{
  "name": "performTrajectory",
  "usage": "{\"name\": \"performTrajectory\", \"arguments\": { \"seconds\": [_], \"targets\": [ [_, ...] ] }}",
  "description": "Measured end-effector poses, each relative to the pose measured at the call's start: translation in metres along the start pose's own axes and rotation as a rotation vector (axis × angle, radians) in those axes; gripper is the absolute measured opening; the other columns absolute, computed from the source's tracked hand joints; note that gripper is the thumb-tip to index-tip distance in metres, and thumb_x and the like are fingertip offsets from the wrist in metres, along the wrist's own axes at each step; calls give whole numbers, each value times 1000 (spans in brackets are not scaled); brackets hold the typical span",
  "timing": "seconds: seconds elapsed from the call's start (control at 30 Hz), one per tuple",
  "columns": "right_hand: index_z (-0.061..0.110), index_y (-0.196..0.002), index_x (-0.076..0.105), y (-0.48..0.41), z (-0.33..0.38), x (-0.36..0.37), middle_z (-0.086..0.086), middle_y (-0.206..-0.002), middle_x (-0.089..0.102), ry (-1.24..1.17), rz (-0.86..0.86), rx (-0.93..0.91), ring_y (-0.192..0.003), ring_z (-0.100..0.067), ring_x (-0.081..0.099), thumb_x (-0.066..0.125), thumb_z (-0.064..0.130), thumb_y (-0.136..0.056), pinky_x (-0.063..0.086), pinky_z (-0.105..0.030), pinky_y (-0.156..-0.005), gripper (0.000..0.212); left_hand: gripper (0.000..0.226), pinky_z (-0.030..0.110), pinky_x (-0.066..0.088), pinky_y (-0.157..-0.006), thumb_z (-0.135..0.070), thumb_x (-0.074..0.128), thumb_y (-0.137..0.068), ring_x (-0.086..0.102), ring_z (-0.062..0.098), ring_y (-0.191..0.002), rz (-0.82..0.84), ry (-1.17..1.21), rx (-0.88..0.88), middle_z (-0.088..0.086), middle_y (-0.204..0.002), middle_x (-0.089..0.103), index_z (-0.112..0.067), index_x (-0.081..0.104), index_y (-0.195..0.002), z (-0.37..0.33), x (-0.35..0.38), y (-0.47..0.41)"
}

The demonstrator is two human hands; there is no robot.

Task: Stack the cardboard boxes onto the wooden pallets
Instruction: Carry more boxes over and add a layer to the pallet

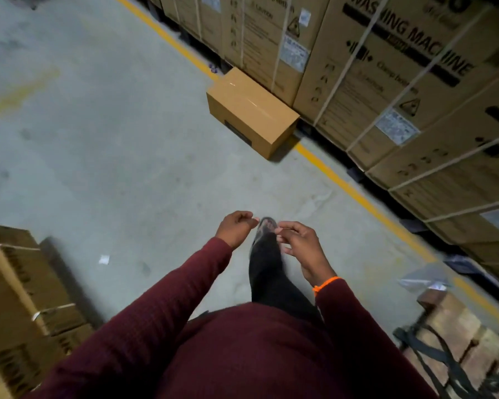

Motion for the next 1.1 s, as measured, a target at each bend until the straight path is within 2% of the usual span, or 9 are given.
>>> {"name": "performTrajectory", "arguments": {
  "seconds": [0.37,0.53,0.6,0.67,0.73,0.8,0.87,1.0,1.1],
  "targets": [
    [14,-113,71,-250,224,-11,-1,-100,72,154,66,-4,-87,-12,65,67,17,-94,50,-28,-77,20,40,37,48,-105,-29,70,-94,61,19,-115,-26,60,-41,3,-125,66,-12,64,-129,-207,6,-217],
    [17,-110,72,-368,272,-20,-3,-104,74,263,35,51,-95,-18,69,67,22,-93,51,-29,-74,18,44,40,41,-115,-45,76,-74,58,27,-128,-123,138,-197,12,-135,65,-18,74,-109,-223,-5,-335],
    [17,-110,72,-415,281,-29,-4,-101,74,342,-5,73,-98,-24,70,69,30,-86,55,-35,-75,27,34,38,40,-115,-35,75,-84,56,30,-129,-80,175,-281,15,-135,63,-14,73,-109,-229,0,-379],
    [21,-110,73,-466,283,-42,-4,-105,74,449,-42,92,-102,-26,69,66,43,-74,57,-44,-86,42,20,34,38,-114,-37,73,-85,54,31,-130,-74,176,-331,17,-133,64,-18,72,-92,-224,6,-436],
    [29,-109,71,-525,278,-47,-3,-112,73,575,-8,109,-107,-26,68,66,45,-74,56,-49,-94,39,36,41,35,-118,-55,70,-70,53,31,-133,-83,145,-382,15,-132,65,-20,69,-82,-210,12,-500],
    [30,-115,68,-593,270,-49,0,-118,71,730,46,133,-110,-24,66,69,35,-84,53,-47,-98,31,36,43,44,-111,-47,73,-76,61,31,-122,-75,170,-397,14,-116,69,-19,69,-99,-197,21,-567],
    [21,-126,66,-665,259,-50,0,-125,67,880,91,116,-117,-22,62,69,27,-92,49,-43,-103,35,41,39,48,-104,-34,73,-87,64,32,-115,-119,137,-381,12,-110,69,-9,65,-119,-208,19,-620],
    [5,-130,63,-829,226,-51,-17,-131,65,1059,111,6,-121,-32,61,70,24,-93,47,-41,-100,42,56,26,40,-101,-39,61,-97,56,23,-130,-117,-40,-407,1,-139,61,-15,47,-146,-170,37,-734],
    [-8,-111,63,-940,196,-38,-29,-109,67,1174,119,-25,-105,-39,65,71,36,-89,46,-39,-84,50,65,32,39,-106,-42,59,-97,50,28,-137,-128,-61,-492,8,-149,52,-12,37,-151,-113,51,-803]
  ]
}}
Point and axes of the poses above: each hand's wrist, its own y-axis away from the middle knuckle, its own x-axis out of the palm, z = x × y, the point moved 7 cm from there along -y, towards the middle knuckle
